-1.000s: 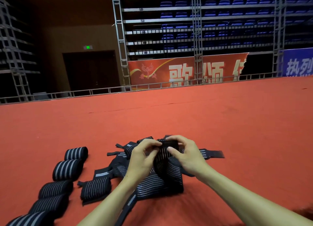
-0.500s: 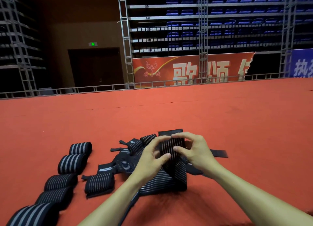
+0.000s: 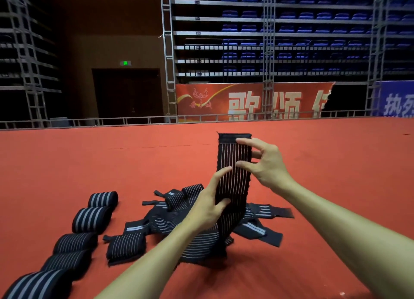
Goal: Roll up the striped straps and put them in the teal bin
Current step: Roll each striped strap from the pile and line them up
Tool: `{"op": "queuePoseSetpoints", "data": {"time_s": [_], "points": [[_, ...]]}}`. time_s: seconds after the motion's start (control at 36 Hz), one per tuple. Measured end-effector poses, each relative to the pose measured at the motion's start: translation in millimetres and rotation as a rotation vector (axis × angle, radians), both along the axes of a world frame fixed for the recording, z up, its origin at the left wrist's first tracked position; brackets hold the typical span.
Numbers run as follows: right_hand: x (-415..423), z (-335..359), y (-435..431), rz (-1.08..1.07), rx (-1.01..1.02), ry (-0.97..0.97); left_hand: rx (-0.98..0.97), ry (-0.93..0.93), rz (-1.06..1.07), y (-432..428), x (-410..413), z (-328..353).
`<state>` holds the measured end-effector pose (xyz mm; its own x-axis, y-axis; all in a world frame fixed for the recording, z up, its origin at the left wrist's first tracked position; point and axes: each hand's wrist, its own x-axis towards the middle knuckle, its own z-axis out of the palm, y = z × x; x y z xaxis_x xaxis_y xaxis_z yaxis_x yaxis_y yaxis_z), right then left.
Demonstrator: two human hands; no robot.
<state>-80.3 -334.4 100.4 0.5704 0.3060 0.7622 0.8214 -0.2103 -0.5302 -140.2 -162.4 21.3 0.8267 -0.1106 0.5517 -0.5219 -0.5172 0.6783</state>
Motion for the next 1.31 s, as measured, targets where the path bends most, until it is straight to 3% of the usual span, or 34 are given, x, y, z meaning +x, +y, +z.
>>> {"op": "queuePoseSetpoints", "data": {"time_s": [0.39, 0.58, 0.97, 1.31], "points": [[-21.0, 77.2, -34.1, -0.108, 0.094, -0.115, 0.059, 0.138, -0.116, -9.8, -22.6, 18.0], [-15.0, 96.4, -59.8, -0.174, 0.156, -0.108, -0.049, 0.15, -0.218, -29.8, -33.5, 33.7], [26.9, -23.3, -56.4, -0.178, 0.038, 0.038, 0.1, 0.306, -0.031, -30.4, 26.0, -72.4], [58.4, -69.9, -47.9, -0.14, 0.059, 0.091, 0.279, 0.263, 0.224, 21.8, 73.8, -69.9]]}}
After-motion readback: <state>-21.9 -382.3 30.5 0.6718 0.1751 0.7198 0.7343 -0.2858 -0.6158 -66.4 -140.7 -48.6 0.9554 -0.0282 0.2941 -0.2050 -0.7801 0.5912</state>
